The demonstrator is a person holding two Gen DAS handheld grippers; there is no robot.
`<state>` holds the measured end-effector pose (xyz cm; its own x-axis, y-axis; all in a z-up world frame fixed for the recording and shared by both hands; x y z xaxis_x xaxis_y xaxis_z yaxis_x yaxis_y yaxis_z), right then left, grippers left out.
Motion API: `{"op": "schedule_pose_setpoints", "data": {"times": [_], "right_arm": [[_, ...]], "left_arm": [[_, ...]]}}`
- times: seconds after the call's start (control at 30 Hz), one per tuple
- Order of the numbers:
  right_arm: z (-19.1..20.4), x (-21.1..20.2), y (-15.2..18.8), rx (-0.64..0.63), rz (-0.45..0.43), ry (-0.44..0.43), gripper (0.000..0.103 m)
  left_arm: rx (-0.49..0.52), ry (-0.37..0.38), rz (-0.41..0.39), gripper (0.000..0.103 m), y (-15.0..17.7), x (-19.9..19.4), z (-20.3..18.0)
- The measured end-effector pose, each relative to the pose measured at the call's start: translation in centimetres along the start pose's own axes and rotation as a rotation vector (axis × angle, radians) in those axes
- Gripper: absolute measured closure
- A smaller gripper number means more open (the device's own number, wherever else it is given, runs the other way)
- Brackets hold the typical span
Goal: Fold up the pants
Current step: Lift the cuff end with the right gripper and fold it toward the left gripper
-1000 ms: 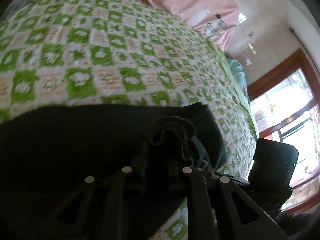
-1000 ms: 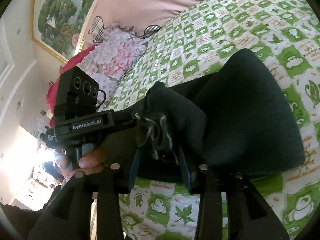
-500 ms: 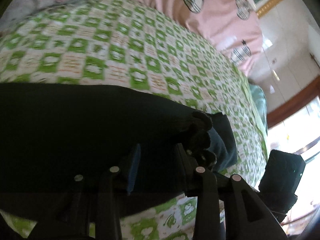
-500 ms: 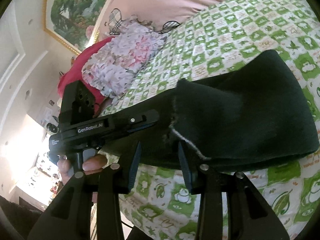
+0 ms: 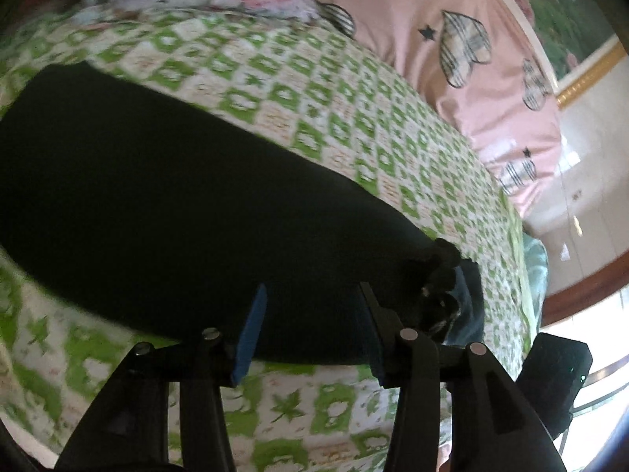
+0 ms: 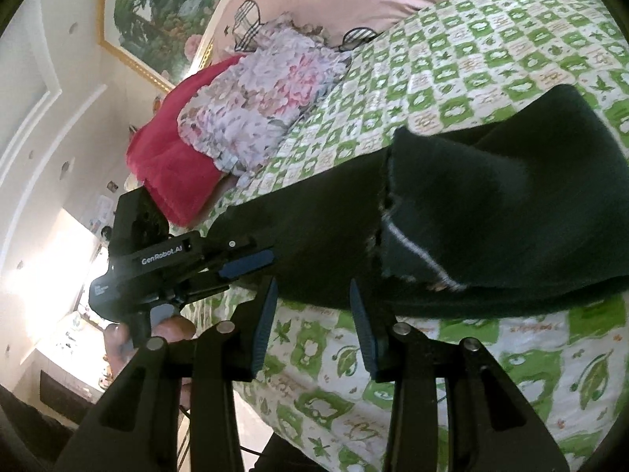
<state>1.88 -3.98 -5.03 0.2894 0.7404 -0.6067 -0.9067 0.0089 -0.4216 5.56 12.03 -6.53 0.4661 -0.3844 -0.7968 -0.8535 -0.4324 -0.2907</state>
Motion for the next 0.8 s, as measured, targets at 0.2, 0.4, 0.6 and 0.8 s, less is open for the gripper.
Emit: {"op": "schedule_pose_setpoints", "data": {"times": [0.2, 0.4, 0.6, 0.8], "right_arm": [[0.7, 0.9, 0.4, -0.025, 0.021, -0.009, 0.059], [1.7, 2.1, 0.3, -0.07, 0.058, -0.012, 0.059], [3.1, 3.3, -1.6, -0.127, 0.073, -0.011, 0.059], [5.0, 5.4, -3.2, -0.2, 0.123, -0.008, 0.054]], "left_arm": [[-0.044, -0.038, -0.023, 0.056, 1.5, -1.4, 2.0], [-0.099, -0.084, -0.076, 0.049, 2.2, -3.5, 4.1], [-0.176, -0.105, -0.086, 0.048, 2.7, -4.4, 6.6], [-0.244, -0.094, -0.105, 0.048, 2.9, -5.5, 8.9]]}}
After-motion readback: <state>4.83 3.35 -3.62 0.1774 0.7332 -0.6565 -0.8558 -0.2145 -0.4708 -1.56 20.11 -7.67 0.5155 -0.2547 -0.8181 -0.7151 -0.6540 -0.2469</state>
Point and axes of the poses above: each gripper's, at about its wrist camera, not at the fingertips, and x roughly the way its jaws point, z to its left, y to its underside, the point moved 8 cm from there along x, roughly the way its jaws point, and after that the axes turned 9 degrees about z, right-handed, at the moved point
